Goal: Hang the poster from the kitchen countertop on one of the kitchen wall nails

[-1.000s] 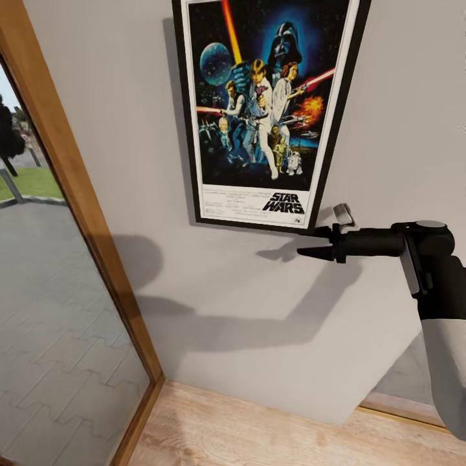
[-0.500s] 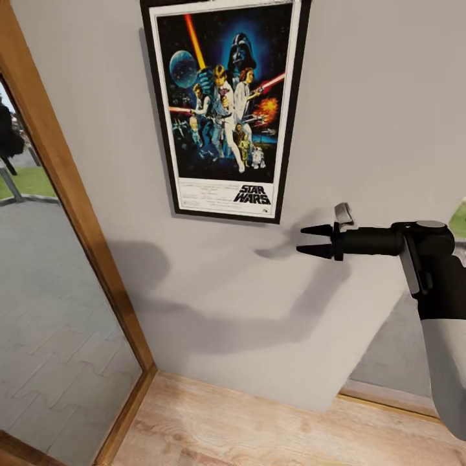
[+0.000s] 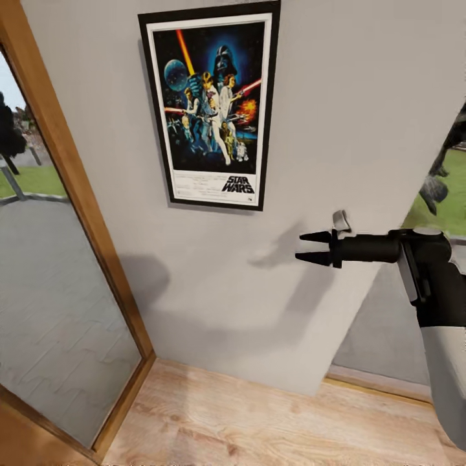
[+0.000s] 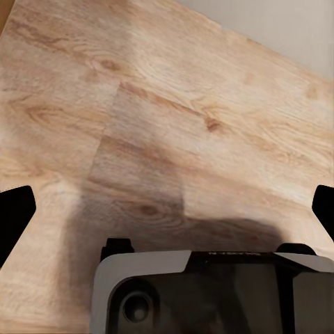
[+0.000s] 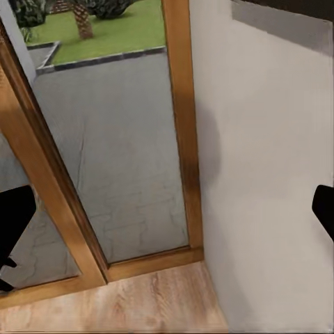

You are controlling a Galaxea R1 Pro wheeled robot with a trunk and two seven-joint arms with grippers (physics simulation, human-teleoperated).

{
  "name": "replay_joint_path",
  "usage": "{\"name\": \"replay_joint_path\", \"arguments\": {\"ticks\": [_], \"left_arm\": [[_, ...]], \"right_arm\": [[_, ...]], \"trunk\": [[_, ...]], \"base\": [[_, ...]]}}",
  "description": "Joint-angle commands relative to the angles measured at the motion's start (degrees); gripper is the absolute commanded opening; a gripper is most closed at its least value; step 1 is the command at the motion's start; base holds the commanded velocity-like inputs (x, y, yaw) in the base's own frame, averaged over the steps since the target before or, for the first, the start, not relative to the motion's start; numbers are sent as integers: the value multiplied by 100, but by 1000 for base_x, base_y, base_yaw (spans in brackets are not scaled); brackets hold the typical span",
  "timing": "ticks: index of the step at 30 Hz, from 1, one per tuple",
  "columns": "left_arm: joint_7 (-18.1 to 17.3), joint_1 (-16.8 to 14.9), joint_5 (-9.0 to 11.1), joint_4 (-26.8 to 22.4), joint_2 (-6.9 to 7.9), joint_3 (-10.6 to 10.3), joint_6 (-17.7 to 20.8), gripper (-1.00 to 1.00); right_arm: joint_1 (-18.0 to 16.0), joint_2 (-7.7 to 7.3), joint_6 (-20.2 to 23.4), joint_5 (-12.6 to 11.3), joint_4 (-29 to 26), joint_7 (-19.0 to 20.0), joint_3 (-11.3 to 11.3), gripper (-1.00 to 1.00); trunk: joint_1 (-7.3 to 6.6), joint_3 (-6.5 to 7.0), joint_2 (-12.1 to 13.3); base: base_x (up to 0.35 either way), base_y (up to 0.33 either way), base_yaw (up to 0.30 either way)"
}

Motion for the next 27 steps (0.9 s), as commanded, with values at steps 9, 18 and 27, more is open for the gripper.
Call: {"name": "replay_joint_path", "arguments": {"ticks": [9, 18, 27], "left_arm": [[-34, -1, 2, -4, 0, 17, 49, 100], [-47, -1, 10, 1, -2, 16, 50, 100], [-48, -1, 21, 31, -3, -4, 50, 100]], "right_arm": [[339, 15, -177, -13, -7, 18, 1, 100], [1509, 39, -570, 1, 120, 15, -7, 100], [2611, 4, -2359, 15, 2564, 6, -313, 100]], "trunk": [[3, -11, -12], [3, -11, -12], [3, -11, -12]], "base": [[-216, 11, 0], [-265, 2, 0], [-30, 0, 0]]}}
